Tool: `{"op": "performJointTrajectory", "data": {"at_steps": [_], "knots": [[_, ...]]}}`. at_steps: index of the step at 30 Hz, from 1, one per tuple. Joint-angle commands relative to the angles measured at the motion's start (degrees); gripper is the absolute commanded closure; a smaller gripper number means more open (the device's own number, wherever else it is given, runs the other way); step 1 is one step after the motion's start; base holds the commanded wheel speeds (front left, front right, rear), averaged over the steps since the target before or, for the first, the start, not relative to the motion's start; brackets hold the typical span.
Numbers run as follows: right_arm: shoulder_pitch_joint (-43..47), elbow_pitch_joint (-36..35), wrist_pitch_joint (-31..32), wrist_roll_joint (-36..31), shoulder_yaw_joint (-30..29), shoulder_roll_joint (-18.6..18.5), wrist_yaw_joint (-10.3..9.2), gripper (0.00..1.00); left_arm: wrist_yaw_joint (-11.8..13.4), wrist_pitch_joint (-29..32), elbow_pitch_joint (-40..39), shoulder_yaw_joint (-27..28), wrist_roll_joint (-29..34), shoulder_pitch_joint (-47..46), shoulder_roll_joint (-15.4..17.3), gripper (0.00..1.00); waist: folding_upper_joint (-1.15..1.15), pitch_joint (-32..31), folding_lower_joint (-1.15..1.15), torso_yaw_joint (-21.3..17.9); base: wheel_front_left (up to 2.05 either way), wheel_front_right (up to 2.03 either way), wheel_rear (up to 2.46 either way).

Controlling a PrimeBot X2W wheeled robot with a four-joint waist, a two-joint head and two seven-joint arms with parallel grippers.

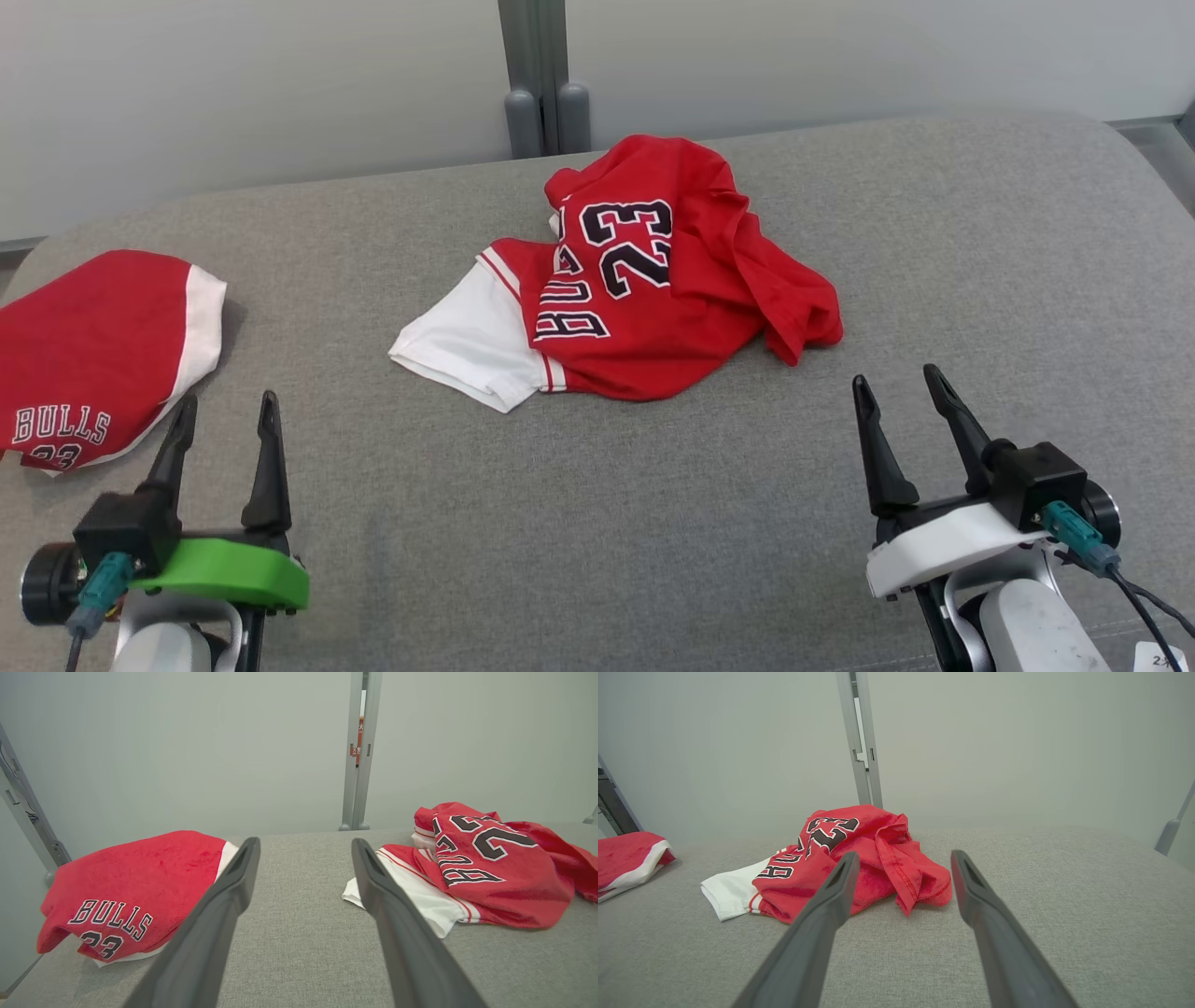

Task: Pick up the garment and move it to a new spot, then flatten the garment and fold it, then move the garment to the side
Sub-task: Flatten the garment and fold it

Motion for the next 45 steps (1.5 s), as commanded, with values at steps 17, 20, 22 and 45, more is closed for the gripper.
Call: {"op": "performJointTrajectory", "data": {"at_steps": [17, 20, 22, 45], "knots": [[-6.76, -3.34, -0.17, -0.05, -1.79, -0.18, -0.08, 0.00, -0.24, 0.49, 14.79, -9.90, -2.52, -27.99, 7.43, 0.00, 0.00, 16.33, 0.00, -6.21, 0.00, 0.00, 0.00], [-7.39, -3.87, -0.17, -0.38, -2.34, -0.11, -0.08, 0.00, -0.23, 0.72, 19.48, -12.54, -3.10, -31.59, 8.39, 0.00, 0.00, 18.18, 0.00, -6.85, 0.00, 0.00, 0.00], [-7.72, -4.16, -0.17, -0.45, -2.56, -0.09, -0.08, 0.00, -0.23, 0.92, 22.41, -14.27, -3.74, -33.58, 8.63, 0.00, 0.00, 19.20, 0.00, -7.05, 0.00, 0.00, 0.00], [-8.44, -4.32, -0.17, -1.29, -3.16, -0.01, -0.08, 0.00, -0.27, 11.31, 40.07, -33.27, -18.46, -39.47, 9.13, 0.00, 0.00, 19.75, 0.00, -8.52, 0.00, 0.00, 0.00]]}}
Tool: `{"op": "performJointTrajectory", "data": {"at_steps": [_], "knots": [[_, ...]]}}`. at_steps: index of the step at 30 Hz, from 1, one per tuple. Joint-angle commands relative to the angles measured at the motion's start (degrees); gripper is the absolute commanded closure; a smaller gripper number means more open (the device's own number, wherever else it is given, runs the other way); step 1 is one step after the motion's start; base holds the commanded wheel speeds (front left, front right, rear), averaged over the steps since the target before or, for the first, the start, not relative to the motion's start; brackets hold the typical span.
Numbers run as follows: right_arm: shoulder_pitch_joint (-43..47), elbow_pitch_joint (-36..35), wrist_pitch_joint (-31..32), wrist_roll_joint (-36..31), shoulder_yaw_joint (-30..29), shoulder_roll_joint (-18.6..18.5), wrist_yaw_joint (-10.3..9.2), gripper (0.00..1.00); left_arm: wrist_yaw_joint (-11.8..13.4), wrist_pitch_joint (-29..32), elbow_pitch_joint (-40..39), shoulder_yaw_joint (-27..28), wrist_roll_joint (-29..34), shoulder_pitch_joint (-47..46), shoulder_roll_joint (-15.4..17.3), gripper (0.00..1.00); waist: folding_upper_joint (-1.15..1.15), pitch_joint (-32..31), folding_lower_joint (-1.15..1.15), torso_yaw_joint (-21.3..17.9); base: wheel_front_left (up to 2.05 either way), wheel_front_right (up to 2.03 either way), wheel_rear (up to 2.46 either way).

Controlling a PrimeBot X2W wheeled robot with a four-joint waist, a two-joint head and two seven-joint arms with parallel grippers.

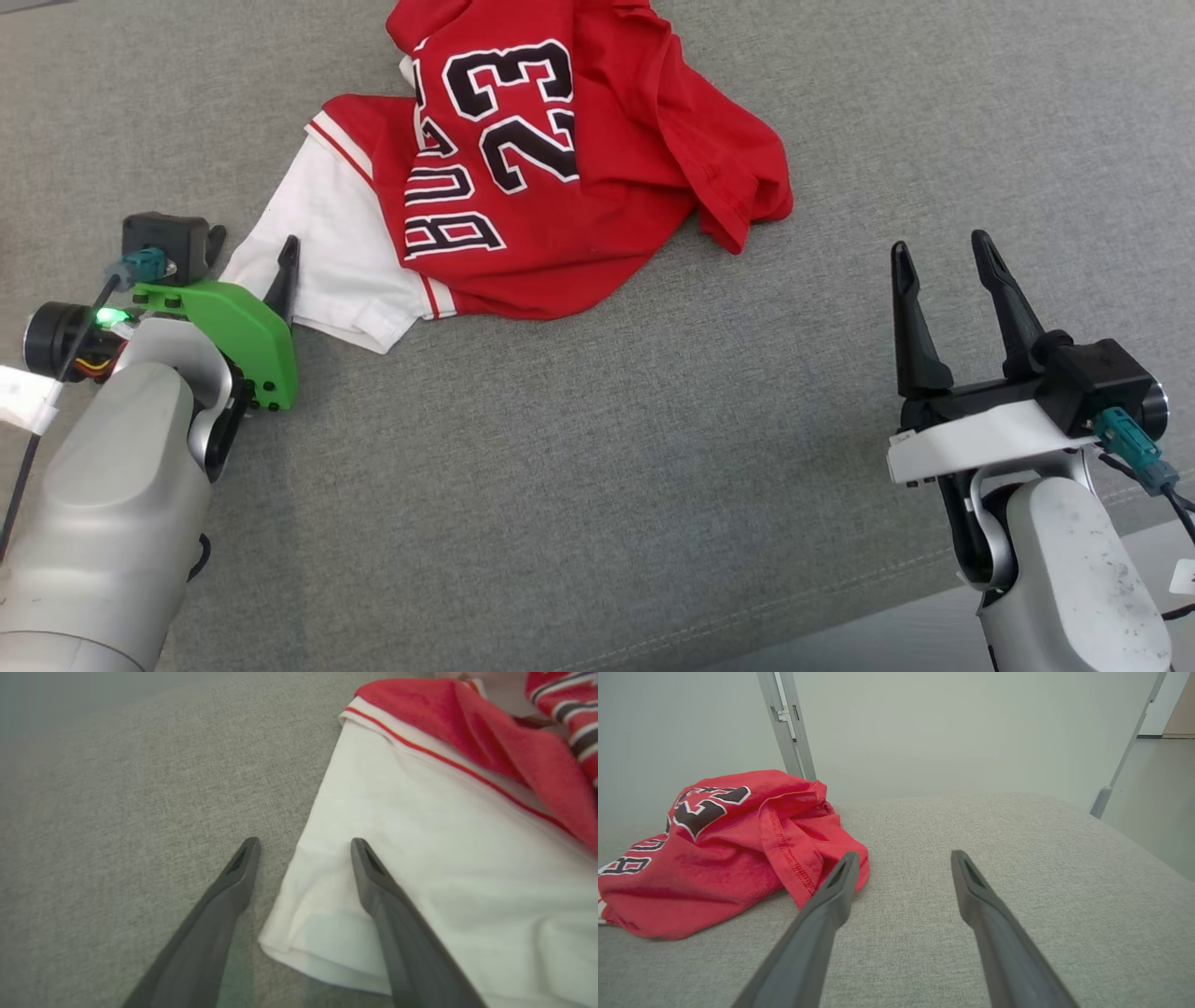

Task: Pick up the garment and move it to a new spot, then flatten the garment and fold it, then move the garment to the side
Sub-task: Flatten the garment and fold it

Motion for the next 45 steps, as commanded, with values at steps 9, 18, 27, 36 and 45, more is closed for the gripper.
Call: {"op": "performJointTrajectory", "data": {"at_steps": [9, 18, 27, 36, 45], "knots": [[0.44, 0.47, -0.17, -0.22, -0.05, 0.10, -0.08, 0.00, -0.19, 0.74, 0.79, -5.43, -3.46, 0.31, 1.70, 1.00, 0.00, -1.41, 0.00, 0.02, 0.00, 0.00, 0.00], [2.89, 1.79, -0.17, -0.14, -0.20, 0.09, -0.08, 0.00, -0.19, -6.80, -0.92, -5.33, -5.69, 2.79, 0.28, 1.00, 0.00, -7.08, 0.00, 2.58, 0.00, 0.00, 0.00], [5.75, 3.14, -0.17, 0.42, -0.10, 0.12, -0.08, 0.00, 2.42, -9.78, -8.45, -3.65, -7.59, 12.57, 0.34, 1.00, 0.00, -13.37, 0.00, 6.40, 0.00, 0.00, 0.00], [7.93, 3.64, -0.17, 0.75, -0.78, 0.20, -0.08, 0.00, 8.90, -8.79, -23.75, -2.93, -9.05, 27.18, 2.75, 1.00, 0.00, -15.97, 0.00, 10.15, 0.00, 0.00, 0.00], [8.19, 3.65, -0.17, 0.96, -0.73, 0.27, -0.08, 0.00, 16.59, -5.25, -39.93, -0.88, -12.37, 41.21, 6.43, 1.00, 0.00, -15.82, 0.00, 12.19, 0.00, 0.00, 0.00]]}}
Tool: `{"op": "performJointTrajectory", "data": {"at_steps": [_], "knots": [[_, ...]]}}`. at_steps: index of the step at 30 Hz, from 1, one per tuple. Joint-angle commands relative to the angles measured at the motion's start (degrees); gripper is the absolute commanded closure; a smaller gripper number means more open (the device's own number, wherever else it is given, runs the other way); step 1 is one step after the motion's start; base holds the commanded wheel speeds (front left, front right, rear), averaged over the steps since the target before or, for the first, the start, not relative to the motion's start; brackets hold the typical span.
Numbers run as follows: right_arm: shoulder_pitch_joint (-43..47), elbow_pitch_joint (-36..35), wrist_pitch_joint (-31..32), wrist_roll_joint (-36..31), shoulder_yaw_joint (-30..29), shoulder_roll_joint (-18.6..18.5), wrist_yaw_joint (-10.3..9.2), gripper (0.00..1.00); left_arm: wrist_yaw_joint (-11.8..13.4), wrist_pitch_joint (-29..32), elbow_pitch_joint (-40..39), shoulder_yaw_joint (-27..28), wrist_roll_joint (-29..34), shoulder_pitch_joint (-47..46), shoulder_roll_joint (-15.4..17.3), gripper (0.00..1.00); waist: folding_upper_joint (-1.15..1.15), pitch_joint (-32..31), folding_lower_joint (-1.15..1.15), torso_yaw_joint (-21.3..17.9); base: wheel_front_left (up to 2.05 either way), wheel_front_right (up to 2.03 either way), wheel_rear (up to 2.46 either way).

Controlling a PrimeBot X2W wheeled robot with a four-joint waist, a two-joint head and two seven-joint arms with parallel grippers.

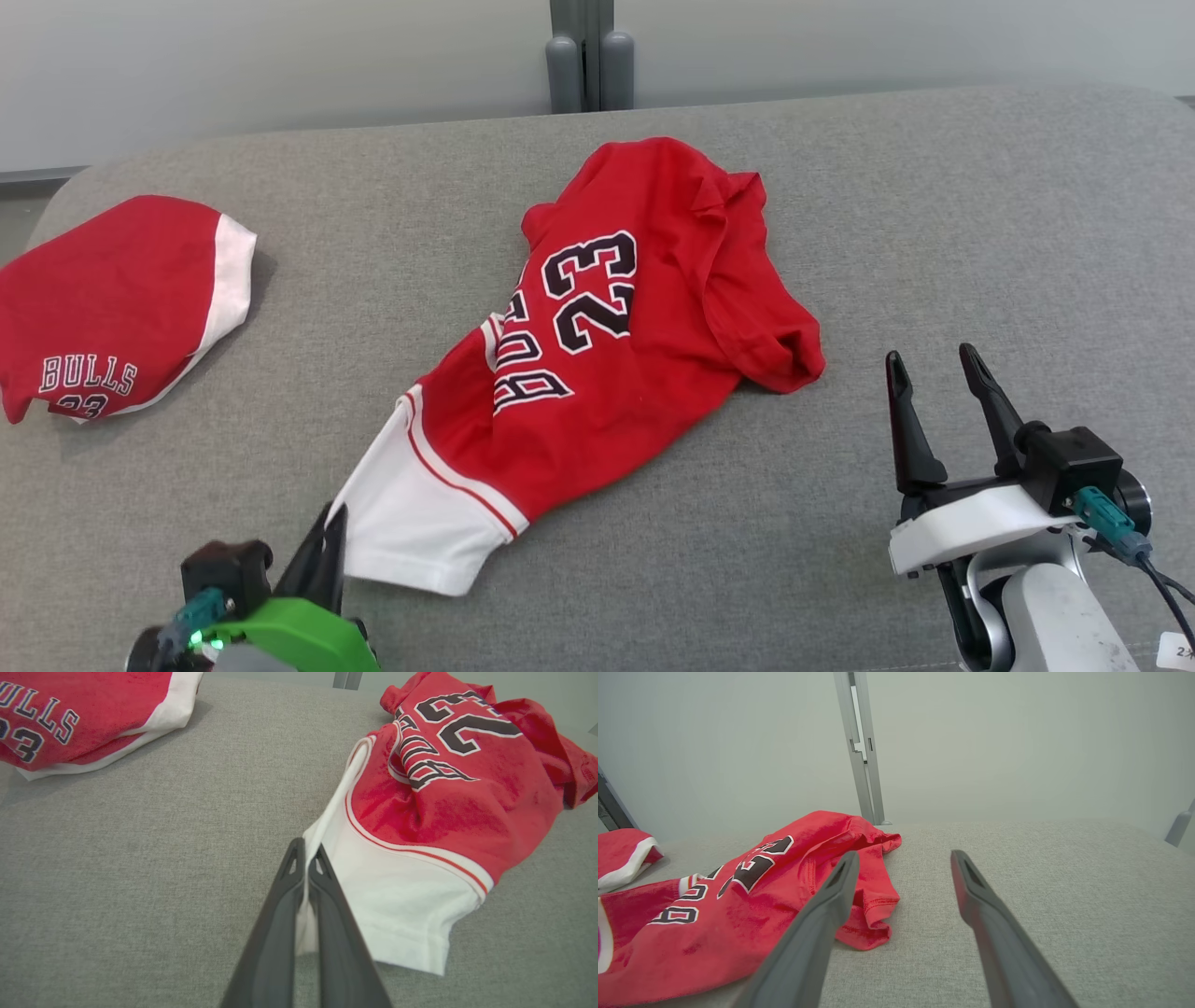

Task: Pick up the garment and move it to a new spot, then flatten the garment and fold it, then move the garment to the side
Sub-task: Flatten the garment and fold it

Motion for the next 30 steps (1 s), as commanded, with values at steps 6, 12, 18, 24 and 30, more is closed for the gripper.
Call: {"op": "performJointTrajectory", "data": {"at_steps": [6, 12, 18, 24, 30], "knots": [[-0.02, 0.15, -0.17, 0.62, -0.02, -0.06, -0.08, 0.00, 2.75, 1.35, -4.36, -0.41, -1.62, 6.75, 0.52, 1.00, 0.00, 0.74, 0.00, 0.31, 0.00, 0.00, 0.00], [-0.09, 0.94, -0.17, 0.45, -0.08, -0.05, -0.08, 0.00, 2.65, -1.89, -4.25, 0.43, -0.23, 4.47, -0.85, 0.00, 0.00, -0.13, 0.00, 0.40, 0.00, 0.00, 0.00], [-0.12, 1.40, -0.17, 0.18, 0.47, -0.02, -0.08, 0.00, 2.53, -4.40, -3.86, 1.74, 3.02, 1.58, -1.75, 0.00, 0.00, -1.30, 0.00, 0.36, 0.00, 0.00, 0.00], [0.10, 1.69, -0.17, 0.21, 1.20, -0.02, -0.08, 0.00, 2.43, -4.99, -5.62, 6.13, 7.35, 0.06, -3.02, 0.00, 0.00, -2.00, 0.00, 0.04, 0.00, 0.00, 0.00], [0.08, 1.91, -0.18, 0.45, 1.88, -0.01, -0.08, 0.00, 0.71, -4.99, -8.58, 13.39, 12.97, 1.57, -5.21, 0.00, 0.00, -2.33, 0.00, -0.11, 0.00, 0.00, 0.00]]}}
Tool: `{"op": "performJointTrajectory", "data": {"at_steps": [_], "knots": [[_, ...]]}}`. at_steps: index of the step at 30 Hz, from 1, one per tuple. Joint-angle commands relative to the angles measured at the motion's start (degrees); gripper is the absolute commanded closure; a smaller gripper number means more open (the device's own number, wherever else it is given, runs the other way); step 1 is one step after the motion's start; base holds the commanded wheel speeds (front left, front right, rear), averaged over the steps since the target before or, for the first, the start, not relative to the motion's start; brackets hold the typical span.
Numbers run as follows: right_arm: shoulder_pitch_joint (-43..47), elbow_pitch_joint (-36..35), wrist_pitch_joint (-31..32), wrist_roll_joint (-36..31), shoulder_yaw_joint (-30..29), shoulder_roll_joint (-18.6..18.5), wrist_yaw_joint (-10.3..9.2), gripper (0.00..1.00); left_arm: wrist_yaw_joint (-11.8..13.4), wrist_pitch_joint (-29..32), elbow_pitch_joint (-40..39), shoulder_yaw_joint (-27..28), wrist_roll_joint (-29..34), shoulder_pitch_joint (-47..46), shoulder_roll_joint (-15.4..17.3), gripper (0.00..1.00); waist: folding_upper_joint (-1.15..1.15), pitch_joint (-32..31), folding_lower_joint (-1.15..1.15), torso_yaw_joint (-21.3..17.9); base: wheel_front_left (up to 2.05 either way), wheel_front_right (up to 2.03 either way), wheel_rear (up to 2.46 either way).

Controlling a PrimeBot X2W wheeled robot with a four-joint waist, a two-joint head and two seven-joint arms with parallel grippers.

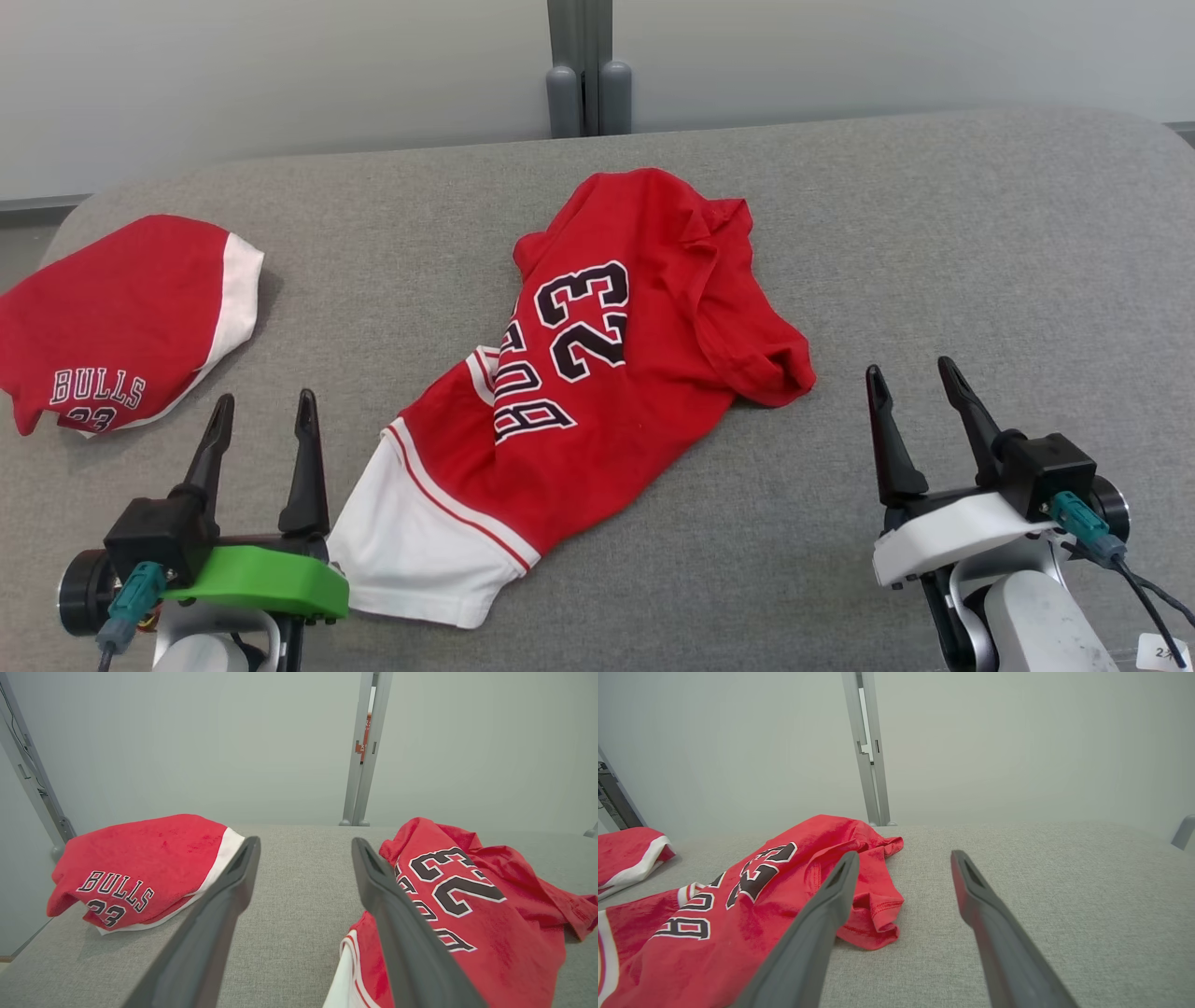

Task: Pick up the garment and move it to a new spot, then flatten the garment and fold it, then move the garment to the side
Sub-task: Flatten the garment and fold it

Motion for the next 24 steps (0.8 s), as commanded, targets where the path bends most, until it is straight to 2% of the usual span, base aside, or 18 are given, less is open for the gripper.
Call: {"op": "performJointTrajectory", "data": {"at_steps": [1, 9, 14, 24], "knots": [[0.09, 0.35, -0.17, 0.26, 0.40, -0.05, -0.08, 0.00, -0.57, -0.17, -0.28, 1.46, 1.06, 0.92, -0.56, 0.00, 0.00, -0.11, 0.00, -0.03, 0.00, 0.00, 0.00], [-2.83, 3.14, -0.17, 0.21, 5.67, -0.70, -0.08, 0.00, -4.60, -0.18, 0.50, 8.14, 6.11, 2.04, -4.56, 0.00, 0.00, 0.05, 0.00, 0.31, 0.00, 0.00, 0.00], [-8.46, 7.41, -0.17, -0.46, 9.81, -1.77, -0.09, 0.00, -7.17, -0.20, 1.35, 10.35, 8.55, 1.11, -7.16, 0.00, 0.00, 1.18, 0.00, 1.75, 0.00, 0.00, 0.00], [-21.87, 23.71, 0.24, -3.02, 14.46, -2.71, -0.09, 0.00, -11.51, -0.19, 2.82, 12.57, 12.79, -1.77, -12.24, 0.00, 0.00, 4.73, 0.00, 6.80, 0.00, 0.00, 0.00]]}}
